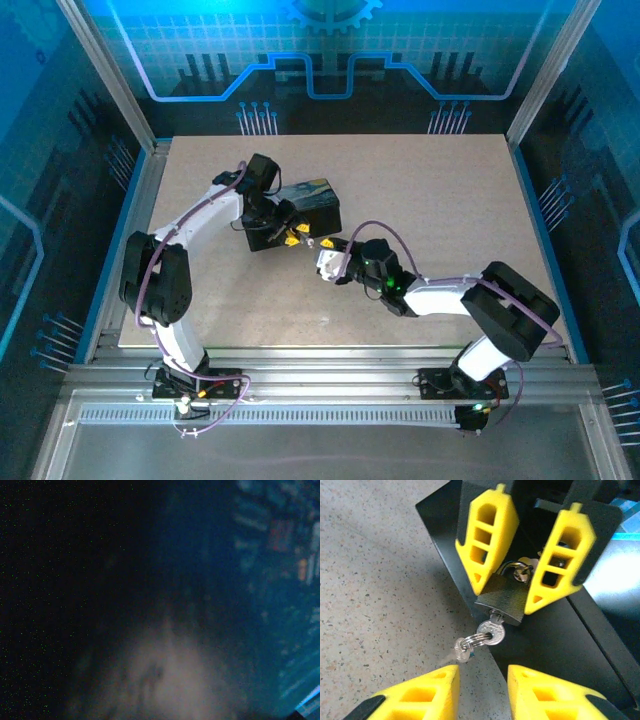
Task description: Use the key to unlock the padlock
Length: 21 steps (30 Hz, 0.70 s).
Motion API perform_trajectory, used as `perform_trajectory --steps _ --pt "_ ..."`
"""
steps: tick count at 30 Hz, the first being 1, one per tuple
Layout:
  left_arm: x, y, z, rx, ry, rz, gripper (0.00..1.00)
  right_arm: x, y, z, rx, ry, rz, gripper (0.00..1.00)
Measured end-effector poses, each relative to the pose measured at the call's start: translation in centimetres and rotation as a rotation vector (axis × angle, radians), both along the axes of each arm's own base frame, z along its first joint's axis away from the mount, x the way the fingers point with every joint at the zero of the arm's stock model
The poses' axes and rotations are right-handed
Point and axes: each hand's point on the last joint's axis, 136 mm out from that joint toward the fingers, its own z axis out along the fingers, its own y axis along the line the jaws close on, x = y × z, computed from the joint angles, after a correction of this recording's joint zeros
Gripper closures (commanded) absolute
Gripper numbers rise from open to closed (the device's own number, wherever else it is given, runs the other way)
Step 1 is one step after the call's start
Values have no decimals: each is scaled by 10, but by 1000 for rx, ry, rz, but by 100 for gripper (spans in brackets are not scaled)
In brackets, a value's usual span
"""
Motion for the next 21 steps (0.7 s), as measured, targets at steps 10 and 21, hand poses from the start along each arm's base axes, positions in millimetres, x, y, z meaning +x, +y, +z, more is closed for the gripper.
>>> perform_trajectory --steps 10,21 --pt "2 -1 -1 -2 7 -2 100 11 11 -1 -10 -54 -1 69" --pt "2 -2 0 -6 9 -3 100 22 22 -4 -14 -75 -2 70"
